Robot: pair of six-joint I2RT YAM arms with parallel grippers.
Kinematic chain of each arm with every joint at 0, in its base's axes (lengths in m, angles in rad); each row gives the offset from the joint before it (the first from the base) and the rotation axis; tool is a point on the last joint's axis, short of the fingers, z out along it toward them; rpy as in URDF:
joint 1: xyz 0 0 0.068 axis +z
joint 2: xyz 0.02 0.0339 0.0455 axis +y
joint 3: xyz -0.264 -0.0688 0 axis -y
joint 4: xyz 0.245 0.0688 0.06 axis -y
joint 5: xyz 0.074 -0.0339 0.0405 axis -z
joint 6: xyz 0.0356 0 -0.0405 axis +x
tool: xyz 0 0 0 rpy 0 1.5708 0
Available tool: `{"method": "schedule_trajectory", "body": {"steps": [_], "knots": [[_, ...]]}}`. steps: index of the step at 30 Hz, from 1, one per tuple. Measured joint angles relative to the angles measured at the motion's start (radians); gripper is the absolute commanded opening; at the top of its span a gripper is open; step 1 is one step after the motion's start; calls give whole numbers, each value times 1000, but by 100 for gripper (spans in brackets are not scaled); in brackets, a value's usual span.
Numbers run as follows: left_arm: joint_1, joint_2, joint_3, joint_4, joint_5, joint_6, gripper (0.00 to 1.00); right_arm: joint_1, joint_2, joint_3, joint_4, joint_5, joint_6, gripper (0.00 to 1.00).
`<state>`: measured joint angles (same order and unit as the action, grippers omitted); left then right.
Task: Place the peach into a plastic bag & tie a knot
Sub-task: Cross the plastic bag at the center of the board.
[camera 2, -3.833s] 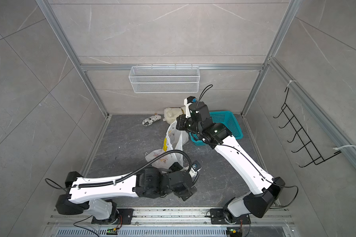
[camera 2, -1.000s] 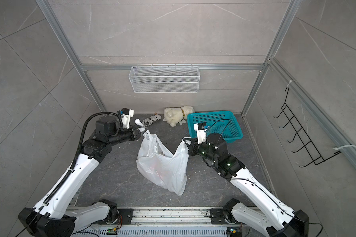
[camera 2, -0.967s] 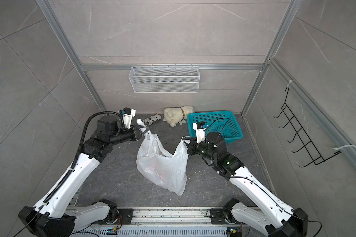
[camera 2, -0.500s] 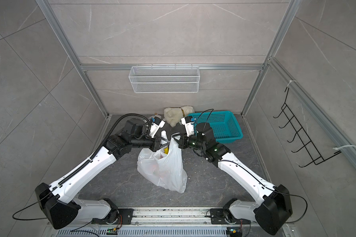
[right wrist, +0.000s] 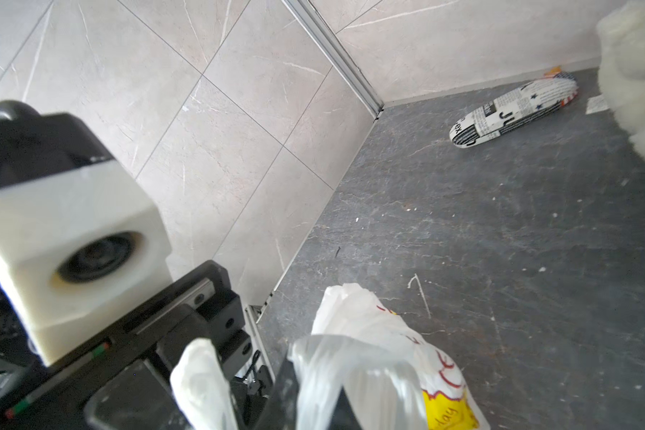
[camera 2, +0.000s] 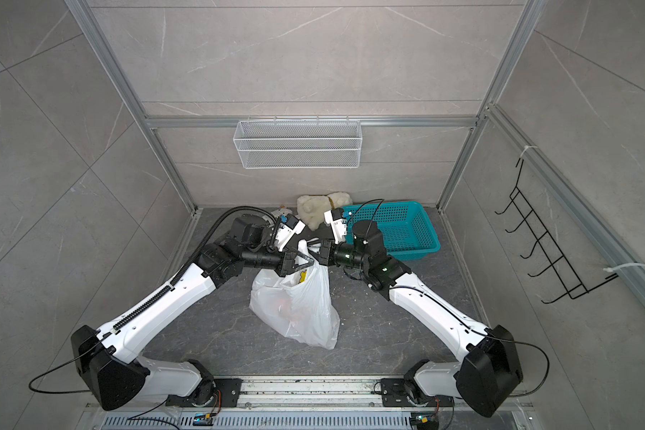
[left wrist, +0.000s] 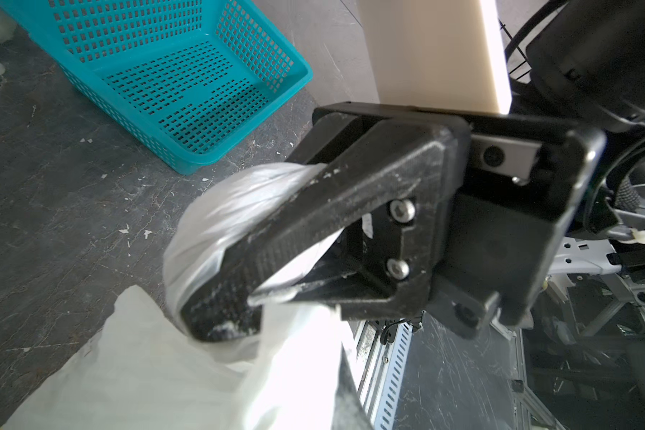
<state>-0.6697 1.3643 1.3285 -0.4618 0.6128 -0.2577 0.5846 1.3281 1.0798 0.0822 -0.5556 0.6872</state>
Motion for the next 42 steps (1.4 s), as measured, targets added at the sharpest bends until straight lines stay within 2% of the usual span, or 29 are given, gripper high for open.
{"method": "schedule_trajectory", "body": {"steps": [4, 10, 21, 36, 42], "knots": [[0, 0, -19, 16, 0, 1, 0, 0, 6, 0, -7, -2, 62, 32], [0, -4, -54, 22, -10, 1, 0, -3, 3, -2, -20, 24, 142, 47], [0, -11, -67, 9, -8, 35, 0, -10, -27, -16, -18, 4, 207, 48], [2, 71, 119, -248, -3, 166, 0, -11, -28, -19, -20, -63, 128, 51], [24, 79, 140, -323, 19, 212, 0, -11, -35, -52, 29, -95, 128, 52]]}}
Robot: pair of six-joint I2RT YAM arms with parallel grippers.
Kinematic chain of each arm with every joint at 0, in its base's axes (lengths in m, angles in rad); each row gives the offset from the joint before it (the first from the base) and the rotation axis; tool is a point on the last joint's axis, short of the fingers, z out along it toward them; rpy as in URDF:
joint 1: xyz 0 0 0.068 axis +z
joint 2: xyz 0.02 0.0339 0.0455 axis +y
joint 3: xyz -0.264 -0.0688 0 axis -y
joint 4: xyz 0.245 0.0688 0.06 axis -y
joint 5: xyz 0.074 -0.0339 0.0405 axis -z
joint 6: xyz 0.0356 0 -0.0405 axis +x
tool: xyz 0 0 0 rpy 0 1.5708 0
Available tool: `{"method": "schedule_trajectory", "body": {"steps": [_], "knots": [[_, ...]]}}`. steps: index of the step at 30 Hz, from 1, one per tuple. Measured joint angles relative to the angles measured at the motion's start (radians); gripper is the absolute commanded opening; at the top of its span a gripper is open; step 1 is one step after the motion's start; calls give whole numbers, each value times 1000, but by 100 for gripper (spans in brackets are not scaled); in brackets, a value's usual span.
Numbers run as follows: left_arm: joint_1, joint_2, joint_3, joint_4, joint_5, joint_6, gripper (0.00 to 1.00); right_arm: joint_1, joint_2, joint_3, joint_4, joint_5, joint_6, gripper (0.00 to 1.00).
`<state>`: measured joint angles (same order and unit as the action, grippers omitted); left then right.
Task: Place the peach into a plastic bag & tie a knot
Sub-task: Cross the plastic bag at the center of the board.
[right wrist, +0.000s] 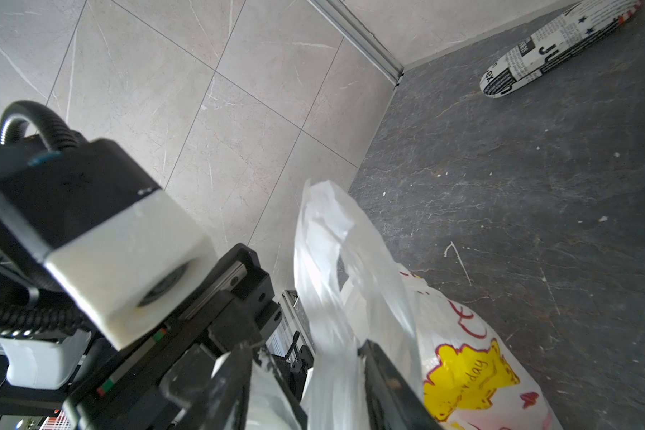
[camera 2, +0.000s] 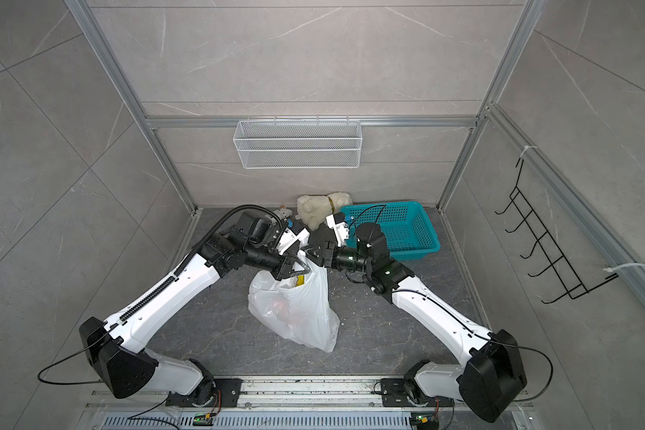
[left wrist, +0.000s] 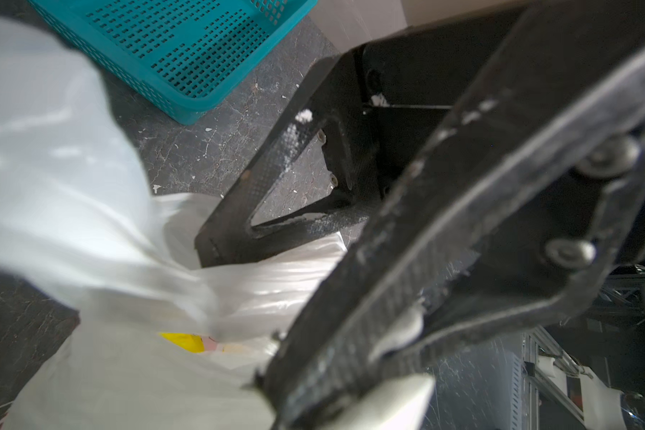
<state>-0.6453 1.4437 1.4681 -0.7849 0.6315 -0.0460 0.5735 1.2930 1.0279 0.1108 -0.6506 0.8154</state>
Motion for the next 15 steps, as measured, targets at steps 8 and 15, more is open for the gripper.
{"method": "schedule_trajectory", "body": {"steps": [8, 15], "knots": [[20, 24, 24, -45, 42, 24, 0, 0, -15, -3, 22, -30, 0, 52], [19, 38, 62, -89, 52, 39, 0, 0, -18, -2, 4, -35, -32, 52]]}}
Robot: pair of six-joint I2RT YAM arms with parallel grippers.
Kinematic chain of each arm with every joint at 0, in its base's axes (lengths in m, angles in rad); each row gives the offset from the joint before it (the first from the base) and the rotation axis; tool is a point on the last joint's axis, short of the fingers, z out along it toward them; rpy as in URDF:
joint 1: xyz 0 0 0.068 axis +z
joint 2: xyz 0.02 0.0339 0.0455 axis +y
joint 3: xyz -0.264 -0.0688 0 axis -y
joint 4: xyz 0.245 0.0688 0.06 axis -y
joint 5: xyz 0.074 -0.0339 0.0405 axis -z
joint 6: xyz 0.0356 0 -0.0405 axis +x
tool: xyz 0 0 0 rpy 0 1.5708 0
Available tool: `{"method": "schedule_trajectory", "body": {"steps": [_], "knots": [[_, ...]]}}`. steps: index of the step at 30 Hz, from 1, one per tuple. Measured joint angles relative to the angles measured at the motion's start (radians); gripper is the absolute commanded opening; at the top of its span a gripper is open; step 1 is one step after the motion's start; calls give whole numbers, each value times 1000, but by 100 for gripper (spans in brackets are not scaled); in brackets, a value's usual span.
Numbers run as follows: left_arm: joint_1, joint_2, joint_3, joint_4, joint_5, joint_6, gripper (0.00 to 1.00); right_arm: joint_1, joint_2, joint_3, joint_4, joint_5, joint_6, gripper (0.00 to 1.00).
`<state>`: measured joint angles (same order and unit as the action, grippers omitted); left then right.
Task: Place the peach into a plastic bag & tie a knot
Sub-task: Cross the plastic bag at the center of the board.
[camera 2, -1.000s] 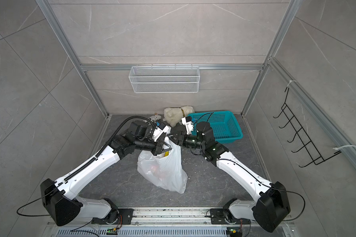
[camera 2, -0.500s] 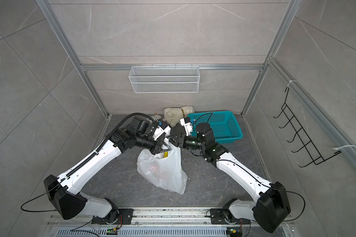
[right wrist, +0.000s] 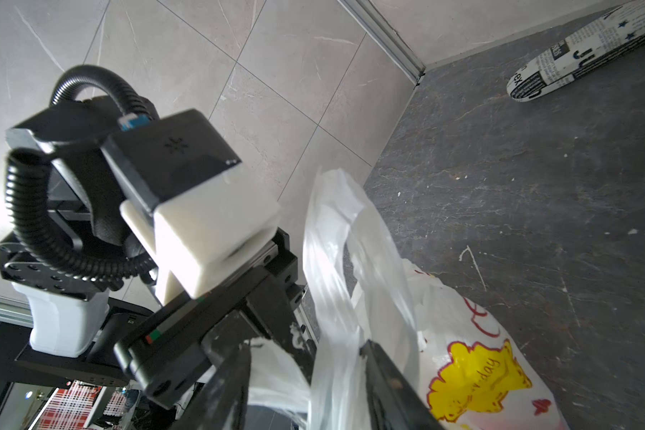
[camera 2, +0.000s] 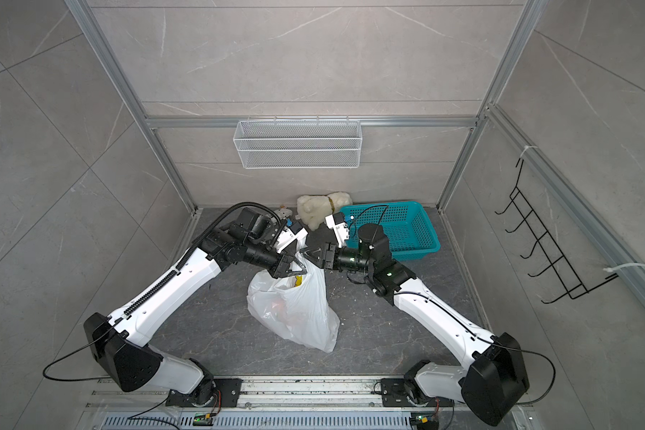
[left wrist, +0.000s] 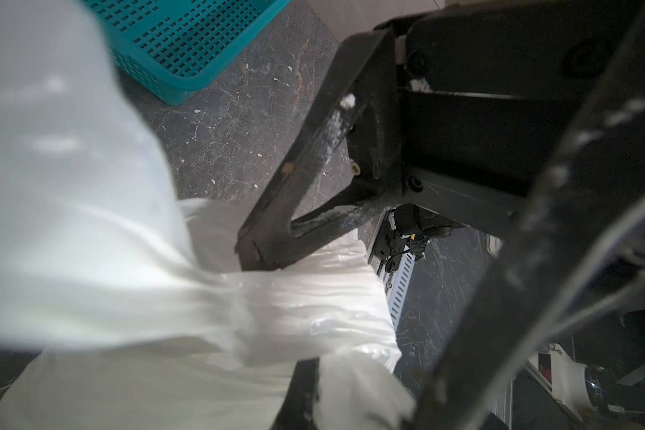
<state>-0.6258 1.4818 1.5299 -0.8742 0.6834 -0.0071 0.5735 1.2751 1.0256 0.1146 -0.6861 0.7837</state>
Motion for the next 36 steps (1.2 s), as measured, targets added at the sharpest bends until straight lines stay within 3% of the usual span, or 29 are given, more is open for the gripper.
{"method": "schedule_trajectory", "body": {"steps": [21, 36], "knots": [[0, 59, 67, -110, -5, 30, 0, 0, -4, 8, -32, -44, -45, 53], [-10, 104, 120, -145, -3, 31, 0, 11, -4, 56, -172, -22, -177, 52]]}}
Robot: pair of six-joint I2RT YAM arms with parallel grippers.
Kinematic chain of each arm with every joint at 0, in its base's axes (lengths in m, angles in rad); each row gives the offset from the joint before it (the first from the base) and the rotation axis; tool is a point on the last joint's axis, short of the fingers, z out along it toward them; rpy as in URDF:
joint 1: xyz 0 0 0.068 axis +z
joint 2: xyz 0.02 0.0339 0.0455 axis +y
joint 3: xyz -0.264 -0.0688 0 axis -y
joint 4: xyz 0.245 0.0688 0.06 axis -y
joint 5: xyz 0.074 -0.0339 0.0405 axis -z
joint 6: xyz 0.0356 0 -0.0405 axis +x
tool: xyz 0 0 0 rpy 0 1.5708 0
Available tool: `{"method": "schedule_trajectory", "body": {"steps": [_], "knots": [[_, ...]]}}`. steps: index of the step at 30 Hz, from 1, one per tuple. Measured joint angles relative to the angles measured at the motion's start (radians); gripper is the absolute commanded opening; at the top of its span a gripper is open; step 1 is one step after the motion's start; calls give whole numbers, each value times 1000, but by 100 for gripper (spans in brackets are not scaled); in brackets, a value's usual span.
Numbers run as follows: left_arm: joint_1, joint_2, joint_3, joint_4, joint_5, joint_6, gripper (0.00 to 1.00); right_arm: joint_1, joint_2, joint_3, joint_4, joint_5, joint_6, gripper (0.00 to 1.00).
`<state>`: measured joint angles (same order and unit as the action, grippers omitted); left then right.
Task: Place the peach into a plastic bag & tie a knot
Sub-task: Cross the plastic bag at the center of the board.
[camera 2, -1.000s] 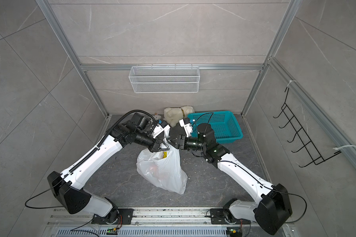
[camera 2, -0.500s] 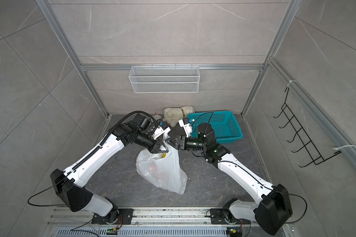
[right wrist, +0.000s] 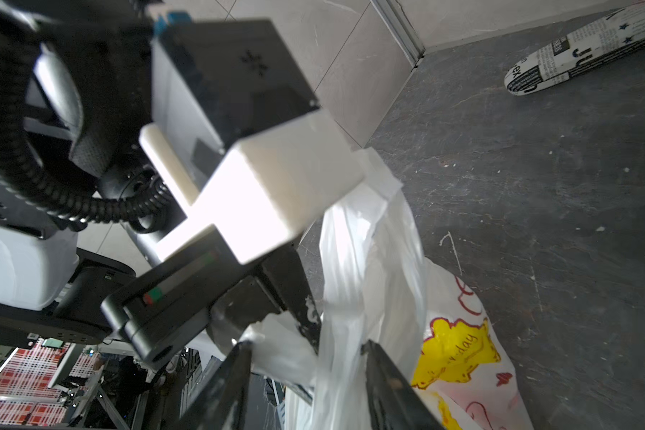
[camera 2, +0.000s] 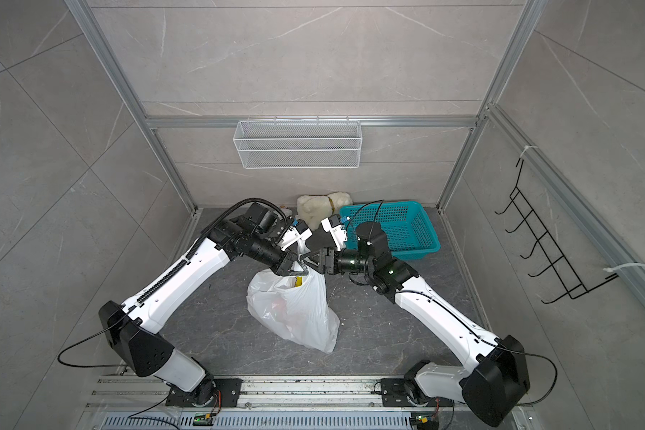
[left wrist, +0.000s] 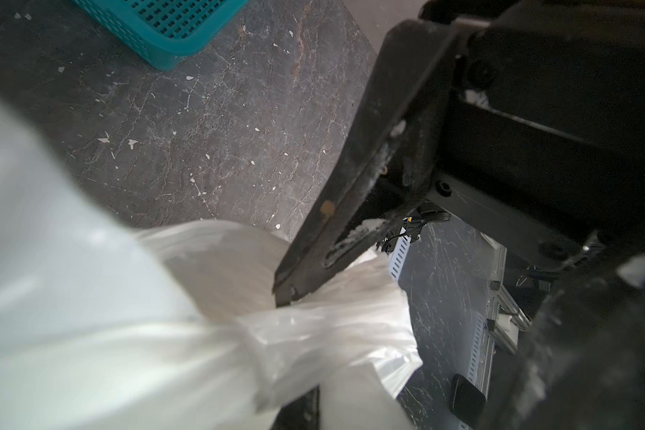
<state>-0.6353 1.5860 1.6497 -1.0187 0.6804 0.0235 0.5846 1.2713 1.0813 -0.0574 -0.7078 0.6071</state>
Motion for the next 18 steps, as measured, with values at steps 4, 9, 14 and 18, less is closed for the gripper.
{"method": "schedule_trajectory", "body": {"steps": [4, 9, 14, 18], "knots": [[0, 5, 0, 0, 0, 0, 0, 3, 0, 0, -2, 0, -3, 49], [-5, 6, 0, 0, 2, 0, 0, 4, 0, 2, -2, 0, -4, 24], [-8, 6, 0, 2, 3, 0, 0, 4, 0, 4, 0, 5, -2, 4], [-11, 6, 0, 7, 1, -1, 10, 4, 0, 4, -1, 8, 1, 0]]}}
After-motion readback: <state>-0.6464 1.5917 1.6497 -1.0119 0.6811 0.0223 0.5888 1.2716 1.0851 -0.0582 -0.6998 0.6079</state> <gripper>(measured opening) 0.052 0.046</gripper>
